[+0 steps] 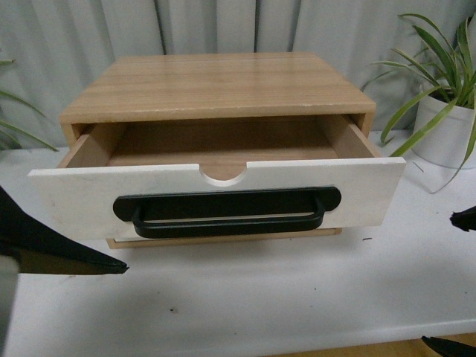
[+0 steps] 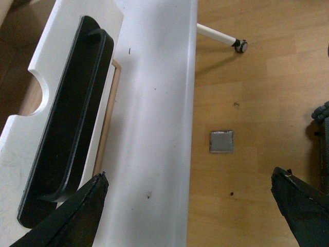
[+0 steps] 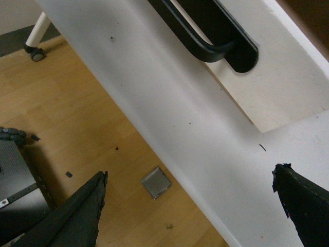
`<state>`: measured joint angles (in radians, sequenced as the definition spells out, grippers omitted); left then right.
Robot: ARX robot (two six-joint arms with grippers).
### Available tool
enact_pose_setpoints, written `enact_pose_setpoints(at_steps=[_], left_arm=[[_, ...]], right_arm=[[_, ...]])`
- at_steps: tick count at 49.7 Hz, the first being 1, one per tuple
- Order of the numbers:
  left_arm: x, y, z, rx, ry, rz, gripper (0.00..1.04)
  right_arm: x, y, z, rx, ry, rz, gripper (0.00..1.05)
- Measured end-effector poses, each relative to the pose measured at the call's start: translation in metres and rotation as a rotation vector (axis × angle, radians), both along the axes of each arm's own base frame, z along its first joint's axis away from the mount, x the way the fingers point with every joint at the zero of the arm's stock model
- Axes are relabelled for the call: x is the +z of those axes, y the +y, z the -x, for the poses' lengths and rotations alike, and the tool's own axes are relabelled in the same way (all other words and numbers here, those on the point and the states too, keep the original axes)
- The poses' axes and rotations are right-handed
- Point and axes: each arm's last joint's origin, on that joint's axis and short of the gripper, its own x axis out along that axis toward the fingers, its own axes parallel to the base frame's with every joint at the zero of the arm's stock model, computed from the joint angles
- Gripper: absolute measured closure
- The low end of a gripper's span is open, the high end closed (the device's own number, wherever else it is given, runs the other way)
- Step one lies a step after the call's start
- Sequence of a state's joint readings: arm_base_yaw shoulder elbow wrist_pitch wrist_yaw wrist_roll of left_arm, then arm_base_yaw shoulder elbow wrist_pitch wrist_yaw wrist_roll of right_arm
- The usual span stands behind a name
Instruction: Close drawer sideways
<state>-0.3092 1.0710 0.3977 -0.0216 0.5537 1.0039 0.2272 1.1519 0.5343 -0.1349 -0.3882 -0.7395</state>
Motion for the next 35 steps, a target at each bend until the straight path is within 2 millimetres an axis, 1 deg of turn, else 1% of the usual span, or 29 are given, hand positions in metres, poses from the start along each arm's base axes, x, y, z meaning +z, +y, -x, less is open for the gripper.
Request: enact_pose_setpoints(at_steps=[10,15,20,35], left_arm=[[-0.009,-0.007,-0.013,0.009,0.001,-0.023,0.07],[-0.006,-0.012,-0.023,0.008,-0.009,-0.025,0.07],[-0.003,-0.018,-0.033,0.006,-0.017,-0.030,0.07],[-0.008,-0.017,-0.043,0.026,0.003,-0.052,0.07]], right_arm=[[0.003,0.014,-0.010,0.056,-0.018,0.004,0.06],[0.003,0.018,-0.020,0.061,-0.017,0.008,0.06],[0.002,0.020,-0.027,0.062,-0.013,0.008,0.06],[-0.003,0.025,-0.042,0.071,0.010,0.015,0.06]])
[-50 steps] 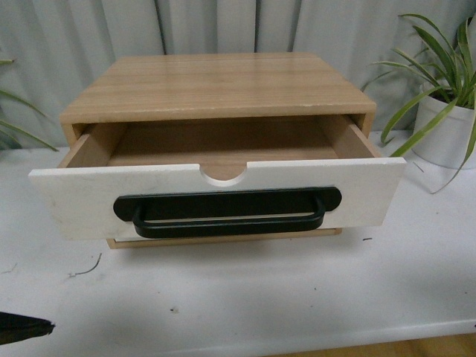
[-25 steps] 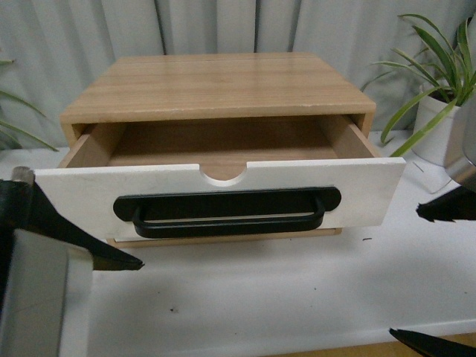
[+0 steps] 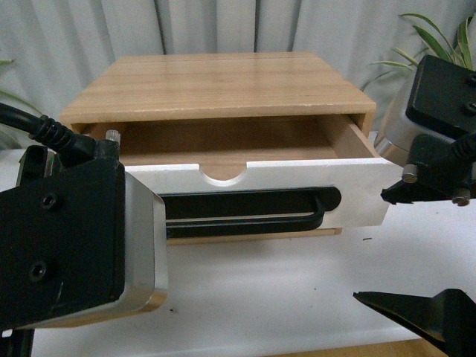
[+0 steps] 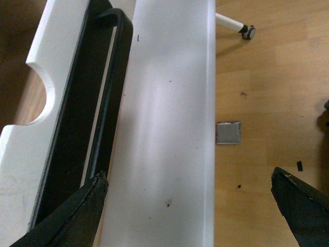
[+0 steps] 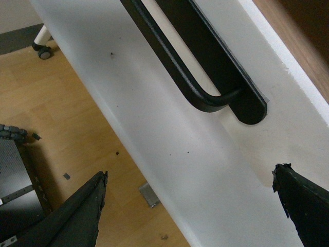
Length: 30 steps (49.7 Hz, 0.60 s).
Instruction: Close drawer sideways
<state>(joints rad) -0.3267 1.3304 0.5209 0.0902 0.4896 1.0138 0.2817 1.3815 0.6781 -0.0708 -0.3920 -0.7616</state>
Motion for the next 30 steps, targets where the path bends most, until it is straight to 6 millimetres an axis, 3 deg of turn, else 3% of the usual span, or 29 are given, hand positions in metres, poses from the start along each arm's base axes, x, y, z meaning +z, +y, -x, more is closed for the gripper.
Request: enact_pose_setpoints(at_steps=[30], left_arm=[[-0.006,0.021,-0.048,0.071,-0.048,-0.052,0.07]], right_arm=[[-0.007,0.019,-0.048,-0.017,0.007,0.026,0.06]])
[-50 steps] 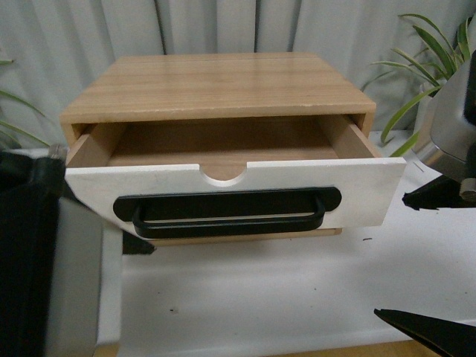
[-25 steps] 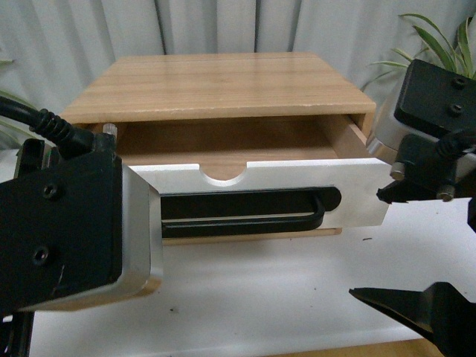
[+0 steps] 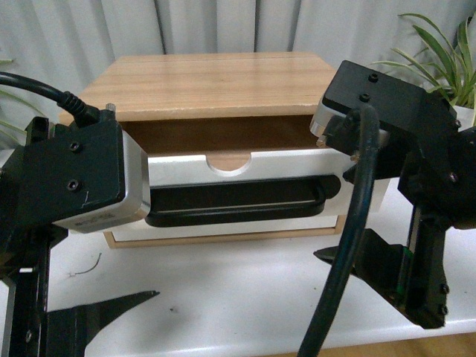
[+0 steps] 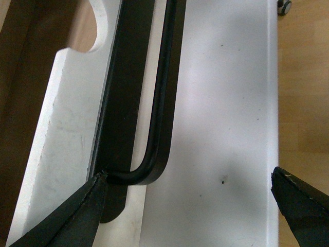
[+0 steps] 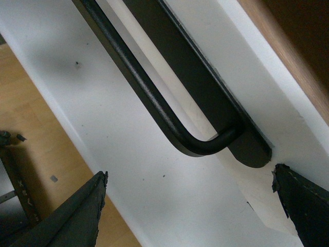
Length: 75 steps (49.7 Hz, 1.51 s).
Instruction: Close drawer sideways
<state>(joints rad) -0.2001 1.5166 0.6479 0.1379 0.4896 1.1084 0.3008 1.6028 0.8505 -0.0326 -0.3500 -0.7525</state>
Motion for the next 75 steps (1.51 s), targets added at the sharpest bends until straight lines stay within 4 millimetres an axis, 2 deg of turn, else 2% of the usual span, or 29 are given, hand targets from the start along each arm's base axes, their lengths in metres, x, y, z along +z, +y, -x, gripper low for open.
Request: enact_pose_setpoints(at_steps=[5,19,31,38,48,52,53,57,64,70,75], left_arm=[[-0.002,-0.001,-0.031,0.049,-0.058,0.003,0.07],[-0.008,-0.004,-0.065,0.118,-0.115,0.023,0.07],[-0.013,-0.004,-0.070,0.130,-0.131,0.043,0.07],[-0.011,-0.007,-0.067,0.126,-0.136,0.043,0.07],[0.010,-0.010,-0.024,0.109,-0.221,0.110,0.07],[0.024,-0.014,0.009,0.085,-0.287,0.179,0.07],[0.025,-0.014,0.019,0.086,-0.296,0.201,0.07],[0.023,-0.013,0.042,0.096,-0.295,0.238,0.07],[0.017,0.005,0.090,0.245,-0.301,0.336,0.07],[0.015,0.023,0.117,0.387,-0.297,0.459,0.07],[0.012,0.035,0.129,0.496,-0.292,0.533,0.07]], right_arm=[[-0.002,0.009,-0.034,-0.060,-0.036,-0.004,0.06],[-0.002,0.009,-0.065,-0.157,-0.072,-0.022,0.06],[-0.011,0.008,-0.071,-0.211,-0.049,-0.049,0.06],[-0.010,0.007,-0.067,-0.213,-0.050,-0.054,0.06],[0.008,-0.011,-0.030,-0.203,-0.109,-0.094,0.06],[0.017,-0.019,-0.004,-0.203,-0.162,-0.118,0.06],[0.019,-0.021,0.006,-0.204,-0.176,-0.128,0.06],[0.021,-0.026,0.026,-0.214,-0.199,-0.151,0.06],[0.025,-0.040,0.077,-0.313,-0.259,-0.229,0.06],[0.026,-0.052,0.112,-0.416,-0.298,-0.288,0.06],[0.023,-0.060,0.129,-0.483,-0.309,-0.321,0.06]])
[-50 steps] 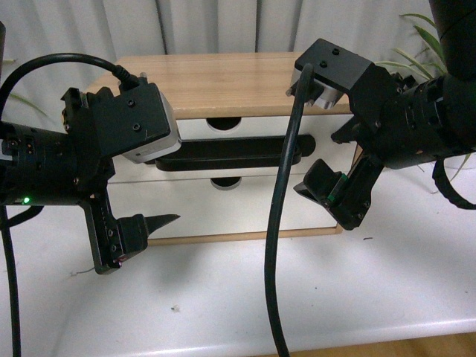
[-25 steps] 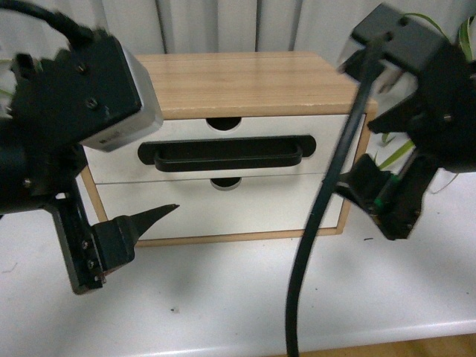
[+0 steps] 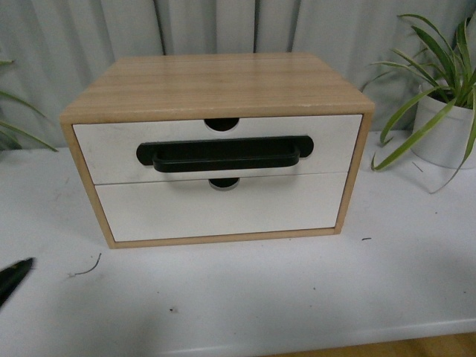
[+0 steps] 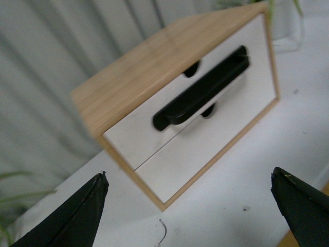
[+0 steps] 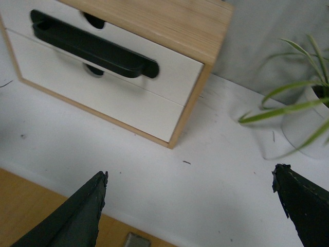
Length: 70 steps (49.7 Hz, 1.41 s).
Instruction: Close drawer sideways
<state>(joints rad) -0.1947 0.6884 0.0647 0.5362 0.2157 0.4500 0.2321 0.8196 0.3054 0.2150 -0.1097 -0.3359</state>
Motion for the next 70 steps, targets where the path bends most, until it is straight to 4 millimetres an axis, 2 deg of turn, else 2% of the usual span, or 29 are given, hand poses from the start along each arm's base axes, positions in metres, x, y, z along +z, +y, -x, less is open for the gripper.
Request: enact_pose_setpoints(at_steps=[5,10,18,26,27,31,34,52,54,59,70], left_arm=[[-0.004,0.015,0.013,0.144,-0.007,0.143,0.07],[0.002,0.023,0.018,0.252,-0.039,0.252,0.07],[0.004,0.029,0.023,0.297,-0.045,0.348,0.07],[0.003,0.028,0.023,0.298,-0.026,0.372,0.07],[0.003,0.029,0.023,0.317,-0.026,0.380,0.10],[0.002,0.035,0.027,0.424,-0.010,0.415,0.28],[0.002,0.035,0.028,0.424,-0.018,0.425,0.38],[0.001,0.034,0.034,0.420,-0.008,0.438,1.00],[0.000,0.034,0.035,0.424,0.005,0.440,1.03],[-0.003,0.034,0.044,0.426,0.020,0.435,1.03],[-0.002,0.034,0.044,0.424,0.009,0.438,1.03]], right_arm=[[-0.004,-0.007,0.021,-0.084,-0.037,-0.076,0.06],[-0.011,-0.009,0.033,-0.136,-0.104,-0.158,0.06],[-0.022,-0.010,0.039,-0.242,-0.139,-0.209,0.06],[-0.022,-0.010,0.039,-0.245,-0.138,-0.226,0.06],[-0.021,-0.010,0.039,-0.258,-0.158,-0.237,0.08],[-0.023,-0.015,0.042,-0.356,-0.234,-0.303,0.25],[-0.026,-0.020,0.044,-0.384,-0.235,-0.313,0.36],[-0.029,-0.034,0.054,-0.376,-0.259,-0.339,0.99],[-0.029,-0.038,0.054,-0.369,-0.250,-0.336,1.03],[-0.029,-0.045,0.056,-0.410,-0.259,-0.334,1.03],[-0.029,-0.043,0.060,-0.383,-0.257,-0.337,1.03]])
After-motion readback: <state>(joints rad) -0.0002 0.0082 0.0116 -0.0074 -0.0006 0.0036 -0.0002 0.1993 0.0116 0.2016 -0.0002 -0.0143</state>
